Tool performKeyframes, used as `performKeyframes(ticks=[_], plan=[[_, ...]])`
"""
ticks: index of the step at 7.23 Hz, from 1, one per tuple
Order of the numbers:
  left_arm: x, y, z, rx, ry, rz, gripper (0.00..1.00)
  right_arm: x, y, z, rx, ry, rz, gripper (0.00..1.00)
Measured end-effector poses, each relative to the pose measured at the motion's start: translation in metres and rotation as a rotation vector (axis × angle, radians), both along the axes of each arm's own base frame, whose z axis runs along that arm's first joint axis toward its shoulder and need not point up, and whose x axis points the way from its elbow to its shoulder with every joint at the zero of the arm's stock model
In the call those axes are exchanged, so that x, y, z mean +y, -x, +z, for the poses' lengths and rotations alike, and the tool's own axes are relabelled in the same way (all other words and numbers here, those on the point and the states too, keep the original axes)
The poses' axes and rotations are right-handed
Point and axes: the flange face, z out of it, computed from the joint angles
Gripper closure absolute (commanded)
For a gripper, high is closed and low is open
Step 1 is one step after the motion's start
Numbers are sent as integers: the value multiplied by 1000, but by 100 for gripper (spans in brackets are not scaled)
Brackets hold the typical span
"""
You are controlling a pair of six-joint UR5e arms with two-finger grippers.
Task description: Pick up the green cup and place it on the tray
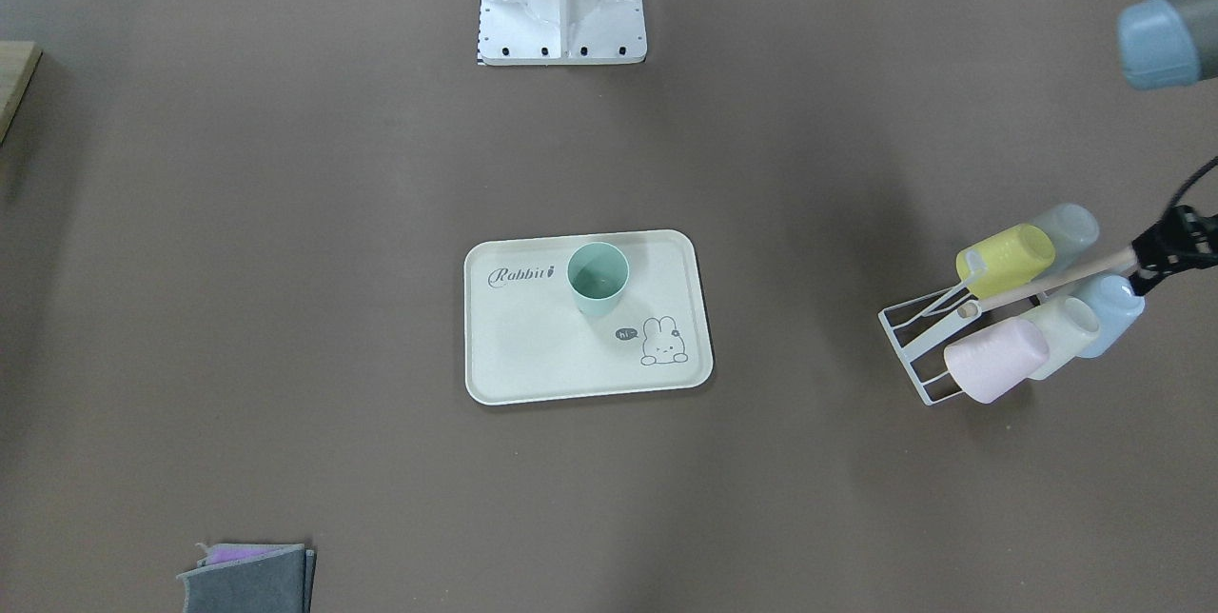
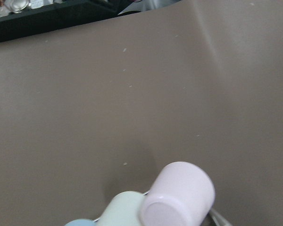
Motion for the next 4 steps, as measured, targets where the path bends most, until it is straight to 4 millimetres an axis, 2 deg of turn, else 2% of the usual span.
performKeyframes(ticks=[1, 2, 3, 4], plan=[[22, 51, 43, -16, 35, 27, 2, 0, 0, 0, 0, 1, 0, 0], [47, 88, 81, -24, 72, 36, 2, 0, 0, 1, 0, 2, 0, 0], [71, 116, 111, -16, 116, 17, 3, 0, 0, 1, 0, 2, 0, 0], [95, 130, 134, 31, 162, -5, 3, 0, 0, 0, 0, 1, 0, 0]])
